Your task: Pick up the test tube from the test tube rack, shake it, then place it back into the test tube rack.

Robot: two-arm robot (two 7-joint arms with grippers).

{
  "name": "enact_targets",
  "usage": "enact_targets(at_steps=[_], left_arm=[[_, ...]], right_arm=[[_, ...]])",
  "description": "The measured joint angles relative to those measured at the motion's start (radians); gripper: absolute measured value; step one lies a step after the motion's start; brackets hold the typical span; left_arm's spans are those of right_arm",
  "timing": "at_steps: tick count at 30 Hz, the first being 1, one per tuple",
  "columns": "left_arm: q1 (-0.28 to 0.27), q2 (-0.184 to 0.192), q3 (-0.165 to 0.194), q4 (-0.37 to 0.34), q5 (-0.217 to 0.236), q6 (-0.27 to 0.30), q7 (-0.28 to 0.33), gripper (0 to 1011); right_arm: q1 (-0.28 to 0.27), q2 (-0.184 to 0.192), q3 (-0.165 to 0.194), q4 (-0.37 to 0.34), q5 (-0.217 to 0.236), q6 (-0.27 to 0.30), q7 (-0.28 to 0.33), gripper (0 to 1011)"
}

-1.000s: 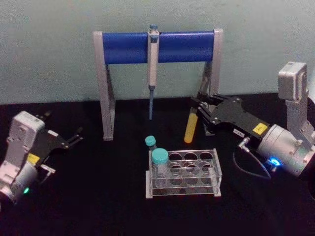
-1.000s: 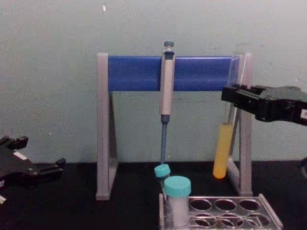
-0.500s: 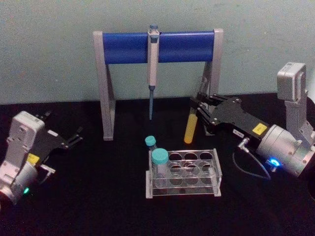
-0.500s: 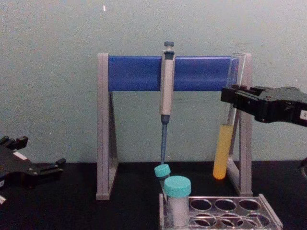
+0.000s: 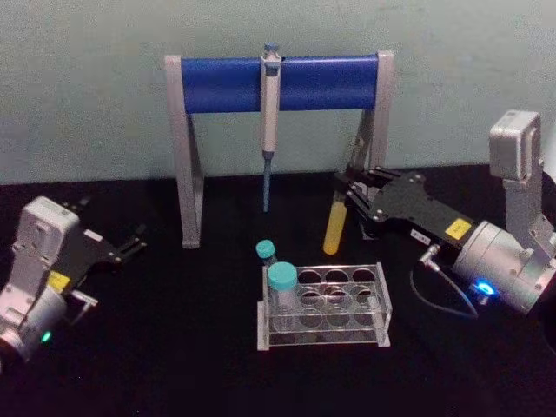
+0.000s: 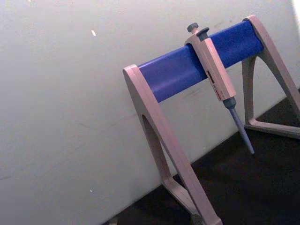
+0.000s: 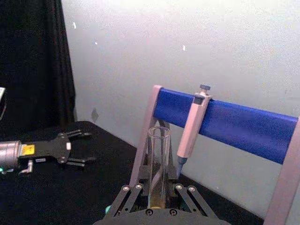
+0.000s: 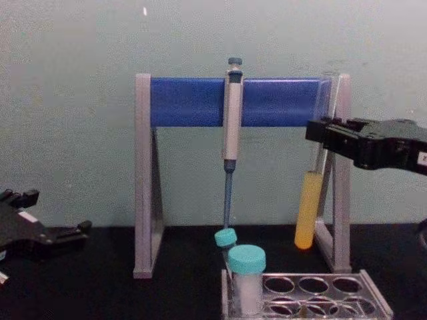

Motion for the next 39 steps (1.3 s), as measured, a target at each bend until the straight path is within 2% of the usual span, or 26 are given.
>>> enact_targets(at_steps=[8, 19, 28, 39], left_arm=[[0.0, 0.0, 0.0, 0.0, 0.0, 0.0, 0.0, 1001], [0.0, 0.0, 0.0, 0.0, 0.0, 0.0, 0.0, 1001], [0.0, 0.0, 0.0, 0.0, 0.0, 0.0, 0.0, 1001], [0.0, 0.0, 0.0, 0.0, 0.0, 0.0, 0.0, 1001]], right_arm=[[-0.026, 0.027, 0.003, -0.048, 0.009, -0.008, 0.023, 229], [-0.06, 0.075, -0.015, -0.089, 0.026, -0.028, 0.079, 229], [-0.061, 0.088, -0.034, -0.084, 0.035, -0.033, 0.1, 229], [-0.041, 0.085, -0.054, -0.05, 0.041, -0.031, 0.108, 229]])
